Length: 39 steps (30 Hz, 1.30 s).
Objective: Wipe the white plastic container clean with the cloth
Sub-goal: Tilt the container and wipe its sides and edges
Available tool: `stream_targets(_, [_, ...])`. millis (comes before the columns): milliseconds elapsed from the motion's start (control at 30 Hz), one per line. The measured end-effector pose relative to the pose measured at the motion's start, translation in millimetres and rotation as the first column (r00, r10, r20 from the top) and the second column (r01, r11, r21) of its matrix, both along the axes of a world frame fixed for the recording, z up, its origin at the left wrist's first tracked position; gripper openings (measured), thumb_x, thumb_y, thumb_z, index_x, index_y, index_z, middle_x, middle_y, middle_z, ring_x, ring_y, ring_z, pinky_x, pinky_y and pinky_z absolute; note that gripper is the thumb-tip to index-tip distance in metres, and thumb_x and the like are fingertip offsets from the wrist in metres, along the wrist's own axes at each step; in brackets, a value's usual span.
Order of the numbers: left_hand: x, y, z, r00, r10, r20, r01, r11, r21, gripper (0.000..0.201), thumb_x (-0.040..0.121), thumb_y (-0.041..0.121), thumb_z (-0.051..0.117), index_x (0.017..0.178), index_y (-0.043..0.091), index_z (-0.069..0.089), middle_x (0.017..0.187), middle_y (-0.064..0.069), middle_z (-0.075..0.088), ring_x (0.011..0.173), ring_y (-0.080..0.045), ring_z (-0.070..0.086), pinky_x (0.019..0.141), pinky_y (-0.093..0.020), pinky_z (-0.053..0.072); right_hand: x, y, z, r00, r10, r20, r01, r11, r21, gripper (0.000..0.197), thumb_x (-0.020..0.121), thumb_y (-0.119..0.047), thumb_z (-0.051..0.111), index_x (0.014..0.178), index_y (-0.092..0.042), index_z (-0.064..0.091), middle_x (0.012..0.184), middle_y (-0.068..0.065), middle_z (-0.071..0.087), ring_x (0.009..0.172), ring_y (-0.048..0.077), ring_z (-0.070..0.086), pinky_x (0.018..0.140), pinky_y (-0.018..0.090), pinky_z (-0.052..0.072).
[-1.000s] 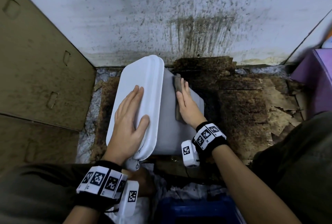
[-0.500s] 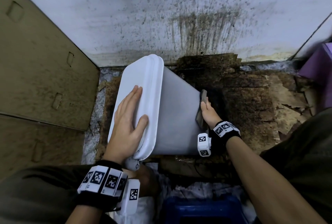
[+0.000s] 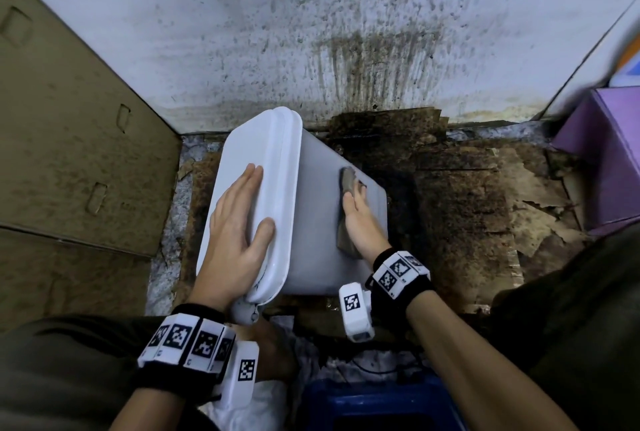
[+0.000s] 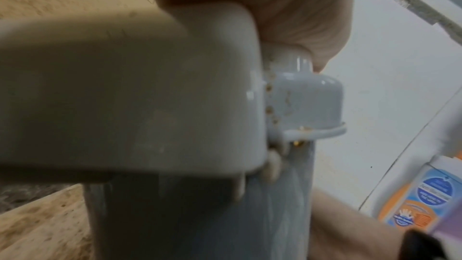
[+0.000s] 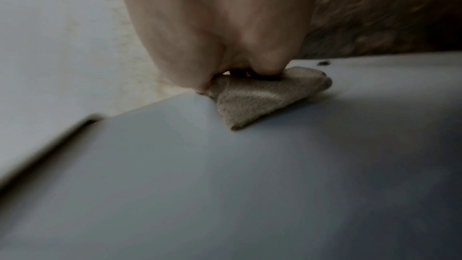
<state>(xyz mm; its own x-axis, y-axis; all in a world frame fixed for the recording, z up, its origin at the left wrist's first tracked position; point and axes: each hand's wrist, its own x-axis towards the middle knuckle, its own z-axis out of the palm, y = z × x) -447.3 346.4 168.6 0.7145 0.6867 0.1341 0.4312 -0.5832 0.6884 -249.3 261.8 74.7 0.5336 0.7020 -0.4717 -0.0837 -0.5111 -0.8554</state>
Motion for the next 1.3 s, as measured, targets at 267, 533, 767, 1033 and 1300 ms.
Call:
stream_targets(267, [0.3,-0.1,-3.6,1.000,-0.004,-0.002,0.004,1.000,0.024,0.065,0.099,0.040,0.041,0.160,0.022,0.027,0.167,0.008,0.024,0.154,-0.010,0.019,0.124,-0.051,0.022,-49.9,-2.2,17.0,0.958,0.133,0.253,-0.188,0.960,0.206,0.057,0.109,-0.039,0.022,0.160,-0.032,-0.003,0.169,-0.008,-0.011,0.154,0.005,-0.013,0.123,0.028,-0.005])
stream_targets(533, [1.1,-1.7,-1.5,1.000,0.005,-0.001,-0.005,1.000,0.027,0.065,0.098,0.039,0.041,0.159,0.022,0.028,0.166,0.007,0.026,0.153,-0.012,0.021,0.124,-0.048,0.021,-35.1,-16.4,-20.2,0.953,0.098,0.287,-0.157,0.969,0.191,0.056,0.110,-0.032,0.024,0.159,-0.031,-0.002,0.169,-0.010,-0.009,0.154,0.002,-0.009,0.124,0.025,-0.004])
stream_targets(767, [3.5,-9.7,2.8,1.000,0.004,-0.026,-0.003,1.000,0.029,0.066,0.096,0.043,0.041,0.159,0.028,0.027,0.166,0.011,0.024,0.152,-0.008,0.019,0.123,-0.031,0.015,-17.6,-43.5,-57.0,0.995,-0.027,0.099,0.026,1.000,0.015,0.055,0.110,-0.032,0.024,0.161,-0.028,0.002,0.169,-0.007,-0.005,0.156,0.011,-0.002,0.122,0.028,-0.004])
stream_targets(1033, [6.4,-10.0,0.2,0.999,0.004,-0.047,0.000,0.997,0.078,0.067,0.096,0.046,0.038,0.160,0.028,0.025,0.167,0.008,0.023,0.152,-0.014,0.021,0.121,-0.032,0.015,-28.2,-42.4,-43.5,0.993,-0.115,0.036,0.115,0.993,0.007,0.057,0.109,-0.030,0.030,0.161,-0.025,0.008,0.169,-0.006,0.004,0.156,0.016,0.007,0.125,0.032,0.001])
stream_targets(1300, [9.1,-9.2,-1.4,0.999,0.004,-0.036,-0.001,0.997,0.082,0.069,0.095,0.048,0.037,0.160,0.025,0.026,0.166,0.004,0.025,0.152,-0.017,0.023,0.121,-0.033,0.017,-67.8,-35.5,17.2,0.981,-0.017,0.191,-0.006,0.993,0.118,0.055,0.109,-0.034,0.029,0.160,-0.034,0.010,0.169,-0.011,0.003,0.155,0.011,0.006,0.127,0.037,0.005])
